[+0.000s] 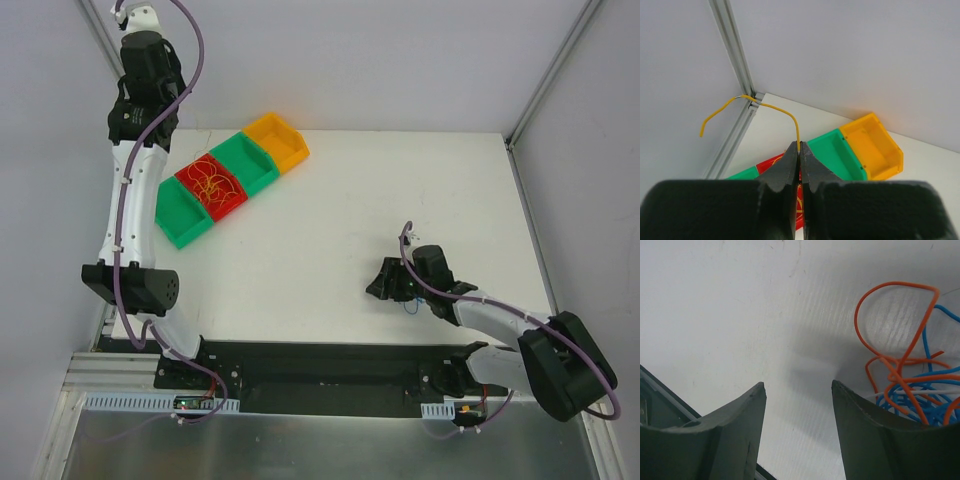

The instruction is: Untangle the cables

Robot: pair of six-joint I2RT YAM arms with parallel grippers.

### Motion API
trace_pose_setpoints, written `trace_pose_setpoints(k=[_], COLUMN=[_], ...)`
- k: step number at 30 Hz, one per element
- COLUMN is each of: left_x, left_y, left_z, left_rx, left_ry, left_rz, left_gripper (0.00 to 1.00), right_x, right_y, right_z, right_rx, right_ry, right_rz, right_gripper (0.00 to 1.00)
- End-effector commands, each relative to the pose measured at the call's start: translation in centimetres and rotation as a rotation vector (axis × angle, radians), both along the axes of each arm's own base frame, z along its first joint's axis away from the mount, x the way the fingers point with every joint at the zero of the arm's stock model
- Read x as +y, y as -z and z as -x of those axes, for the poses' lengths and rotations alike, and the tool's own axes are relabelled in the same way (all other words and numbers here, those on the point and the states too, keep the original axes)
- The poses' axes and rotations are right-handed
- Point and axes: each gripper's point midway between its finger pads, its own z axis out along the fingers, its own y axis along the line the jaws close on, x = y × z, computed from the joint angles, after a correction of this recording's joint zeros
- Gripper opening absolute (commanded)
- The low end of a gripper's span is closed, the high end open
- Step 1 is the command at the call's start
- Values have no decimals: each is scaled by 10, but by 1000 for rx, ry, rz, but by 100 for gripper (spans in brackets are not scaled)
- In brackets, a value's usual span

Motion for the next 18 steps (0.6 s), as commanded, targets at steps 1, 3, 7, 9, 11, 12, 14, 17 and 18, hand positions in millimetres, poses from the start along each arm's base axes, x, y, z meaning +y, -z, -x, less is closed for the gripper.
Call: trace_pose_setpoints(k=[1,3,7,9,11,12,14,17,18], left_x=[12,16,21,20,19,19,30,38,39], left_y=[-6,-4,4,15,31,41,69,107,118], left_z=[-15,-18,-28,-33,-36,-36,-37,-37,-36], left_rx=[-52,-56,-54,-35,-5,16,72,148,169], left_ry=[6,7,5,8,9,7,-15,-40,-46], left_rz=[-16,-9,1,12,20,21,23,27,34], left_gripper=[0,0,0,0,0,0,0,0,0], right_x=[11,11,10,10,11,11,10,9,9], right_y=[-17,-17,-15,-15,-15,-15,-17,-17,-17], right_z=[-14,-14,-15,-15,-15,-15,-15,-15,-16], right_rx=[-46,-46,-43,-40,-39,-40,-46,-49,-49], right_ry=[-13,-14,-9,-10,-11,-13,-10,-8,-6], right_rz=[-47,-45,-43,-43,-44,-45,-47,-47,-48], right_gripper=[58,58,58,58,58,58,58,58,58])
